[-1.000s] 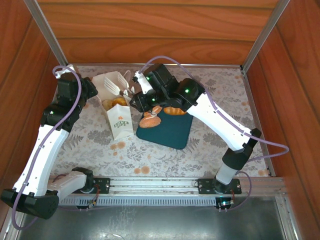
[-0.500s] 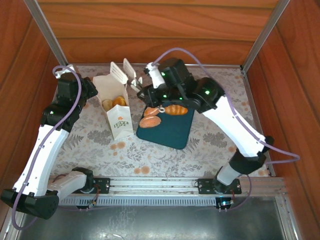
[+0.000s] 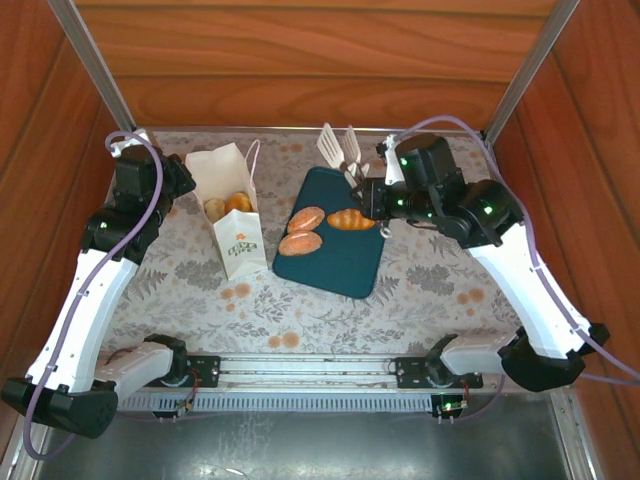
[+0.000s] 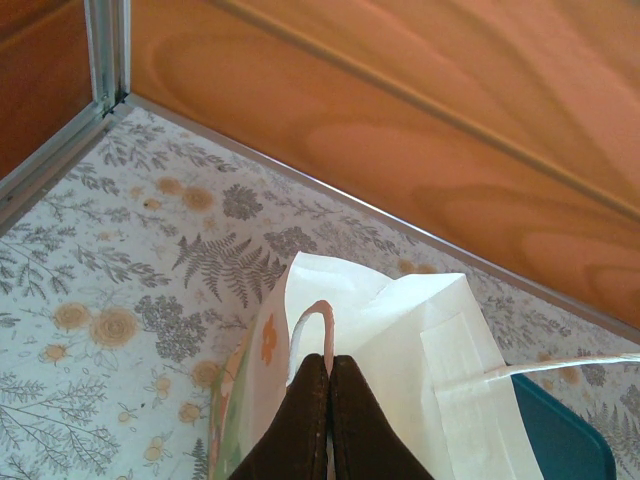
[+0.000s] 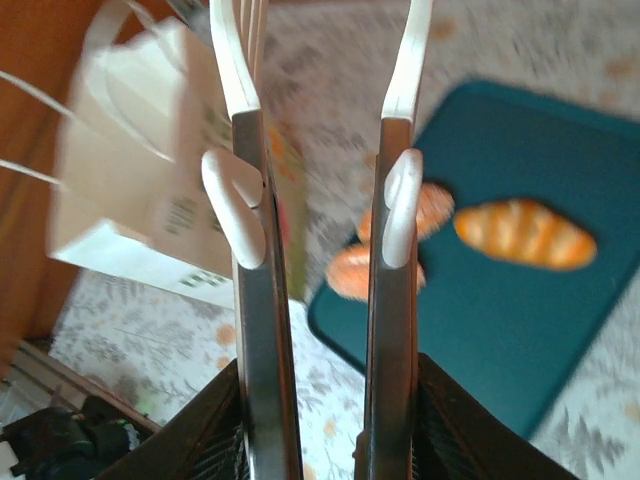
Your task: Place the fake bread into the paper bag
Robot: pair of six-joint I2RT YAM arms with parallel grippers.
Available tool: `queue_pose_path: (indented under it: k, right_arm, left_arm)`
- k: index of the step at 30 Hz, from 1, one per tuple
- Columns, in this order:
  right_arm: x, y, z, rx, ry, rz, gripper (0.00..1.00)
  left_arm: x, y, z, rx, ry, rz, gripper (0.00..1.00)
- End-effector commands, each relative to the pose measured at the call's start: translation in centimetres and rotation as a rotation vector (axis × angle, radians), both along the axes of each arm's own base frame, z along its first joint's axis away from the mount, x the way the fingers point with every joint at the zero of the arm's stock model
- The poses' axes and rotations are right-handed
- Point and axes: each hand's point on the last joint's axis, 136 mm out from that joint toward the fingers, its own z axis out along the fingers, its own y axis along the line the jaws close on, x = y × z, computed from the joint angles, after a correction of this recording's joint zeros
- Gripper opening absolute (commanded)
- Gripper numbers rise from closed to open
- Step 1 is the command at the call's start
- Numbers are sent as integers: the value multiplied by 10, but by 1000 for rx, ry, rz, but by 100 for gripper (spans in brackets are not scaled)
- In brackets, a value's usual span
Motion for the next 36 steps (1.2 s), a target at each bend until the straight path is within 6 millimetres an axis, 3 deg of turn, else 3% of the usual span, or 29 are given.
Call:
queue_pose_path:
  k: [1, 6, 12, 22, 36]
  right_arm:
    - [1, 15, -32, 91, 156, -29, 42]
    - [8, 36, -74, 132, 298, -44, 42]
    - [23, 50, -104, 168, 380, -116, 48]
    - [38, 61, -133, 165, 438, -171, 49]
    - [42, 73, -164, 172, 532, -193, 50]
  left_arm:
    - [0, 2, -1, -14, 2, 12, 0]
    - [-2, 2, -2, -12, 1, 13, 0]
    - [-3, 2, -3, -21, 4, 13, 0]
    - [-3, -2, -3, -43, -3, -2, 0]
    - [-2, -2, -5, -42, -6, 0, 0]
